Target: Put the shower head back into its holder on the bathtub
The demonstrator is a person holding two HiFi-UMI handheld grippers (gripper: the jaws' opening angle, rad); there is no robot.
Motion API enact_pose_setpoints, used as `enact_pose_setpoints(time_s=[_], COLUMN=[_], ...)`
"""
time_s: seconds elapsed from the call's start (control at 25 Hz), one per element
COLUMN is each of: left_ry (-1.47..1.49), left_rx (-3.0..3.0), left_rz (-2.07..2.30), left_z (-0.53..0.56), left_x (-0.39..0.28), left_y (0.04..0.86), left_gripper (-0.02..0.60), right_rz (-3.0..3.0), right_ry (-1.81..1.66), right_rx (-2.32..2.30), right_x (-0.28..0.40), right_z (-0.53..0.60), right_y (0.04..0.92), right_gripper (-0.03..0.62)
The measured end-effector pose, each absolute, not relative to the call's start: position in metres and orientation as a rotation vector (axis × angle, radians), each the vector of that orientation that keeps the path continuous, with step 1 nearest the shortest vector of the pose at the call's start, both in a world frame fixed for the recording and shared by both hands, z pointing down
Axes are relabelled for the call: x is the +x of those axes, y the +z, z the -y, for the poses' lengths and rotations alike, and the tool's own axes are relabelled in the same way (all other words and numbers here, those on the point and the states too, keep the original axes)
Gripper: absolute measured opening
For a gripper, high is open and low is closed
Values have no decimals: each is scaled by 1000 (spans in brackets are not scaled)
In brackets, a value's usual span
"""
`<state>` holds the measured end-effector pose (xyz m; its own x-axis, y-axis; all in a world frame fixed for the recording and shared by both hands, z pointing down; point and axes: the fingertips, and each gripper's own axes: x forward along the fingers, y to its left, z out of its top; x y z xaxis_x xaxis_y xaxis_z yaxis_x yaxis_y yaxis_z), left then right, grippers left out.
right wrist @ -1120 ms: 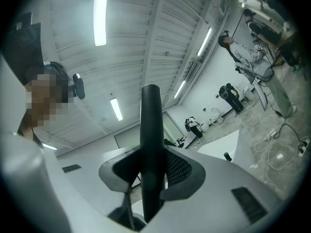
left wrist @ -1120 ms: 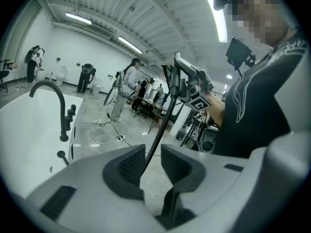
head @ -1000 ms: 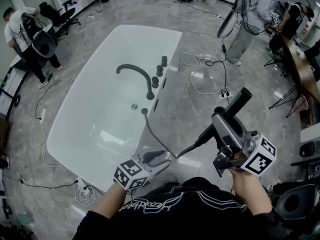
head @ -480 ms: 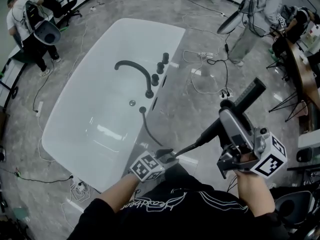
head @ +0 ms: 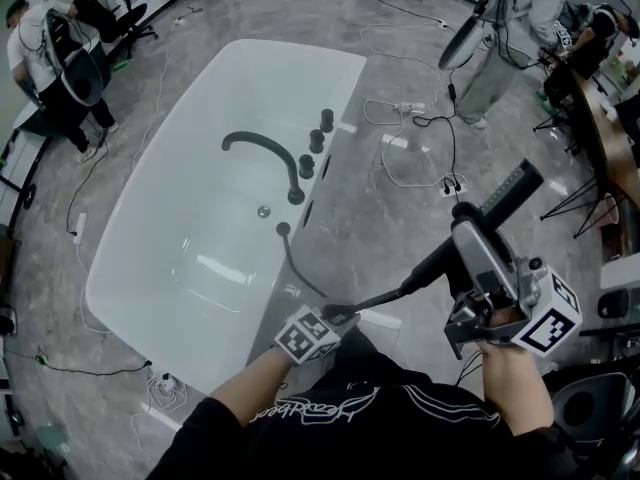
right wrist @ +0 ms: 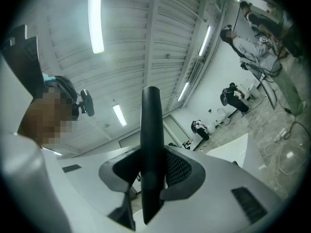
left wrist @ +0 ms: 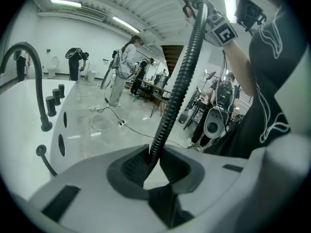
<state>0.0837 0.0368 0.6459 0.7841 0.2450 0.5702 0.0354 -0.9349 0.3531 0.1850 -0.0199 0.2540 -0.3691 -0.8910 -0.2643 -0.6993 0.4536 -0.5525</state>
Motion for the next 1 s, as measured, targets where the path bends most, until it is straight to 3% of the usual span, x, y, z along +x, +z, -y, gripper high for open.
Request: enact_pose_setpoints(time_s=[0.52,1.0], left_ry=[894,753], left_rx=[2554,2566], left_rz=[22,427], left_z=[-1,68], left_x=[24,-56], left_y=[644,546], left_gripper=[64,64], right_rz=[-2162,-2202], right_ry=[-610,-719], right_rx=[-1480,-1347], right_x=[215,199], right_z=[18,24], right_y=[312,335], right_gripper=[129,127])
